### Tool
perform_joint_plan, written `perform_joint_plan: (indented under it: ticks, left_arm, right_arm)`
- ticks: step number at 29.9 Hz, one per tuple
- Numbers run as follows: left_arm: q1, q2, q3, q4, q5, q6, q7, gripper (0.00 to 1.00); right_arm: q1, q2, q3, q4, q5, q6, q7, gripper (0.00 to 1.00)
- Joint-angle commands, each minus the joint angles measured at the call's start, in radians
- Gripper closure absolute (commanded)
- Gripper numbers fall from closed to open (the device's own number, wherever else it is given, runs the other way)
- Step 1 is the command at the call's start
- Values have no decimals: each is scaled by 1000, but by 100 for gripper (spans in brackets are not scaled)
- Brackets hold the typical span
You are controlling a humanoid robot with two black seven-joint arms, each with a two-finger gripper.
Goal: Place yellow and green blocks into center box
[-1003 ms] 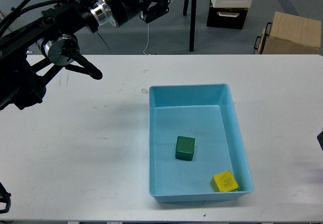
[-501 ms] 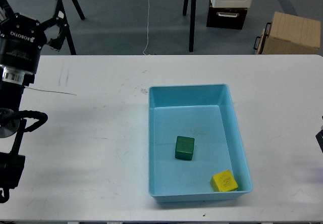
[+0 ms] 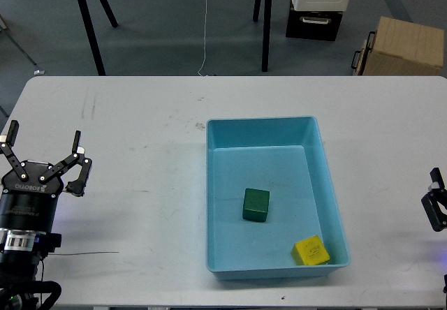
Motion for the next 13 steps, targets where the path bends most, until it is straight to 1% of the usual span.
perform_joint_plan:
  ticks: [1,4,7,13]
  left_arm:
    - [55,0,7,-1,-13,0,-7,0]
    - [99,0,13,-3,-36,0,-13,0]
    - [120,0,32,-6,-86,0,-13,0]
    - [121,0,36,-6,-90,0,-13,0]
  right_arm:
    - [-26,1,-3,14,-2,0,0,0]
    - [-37,4,-3,21,-17,0,0,0]
    - [-37,4,-3,23,-21,0,1,0]
    - [-60,6,4,40,-22,0,1,0]
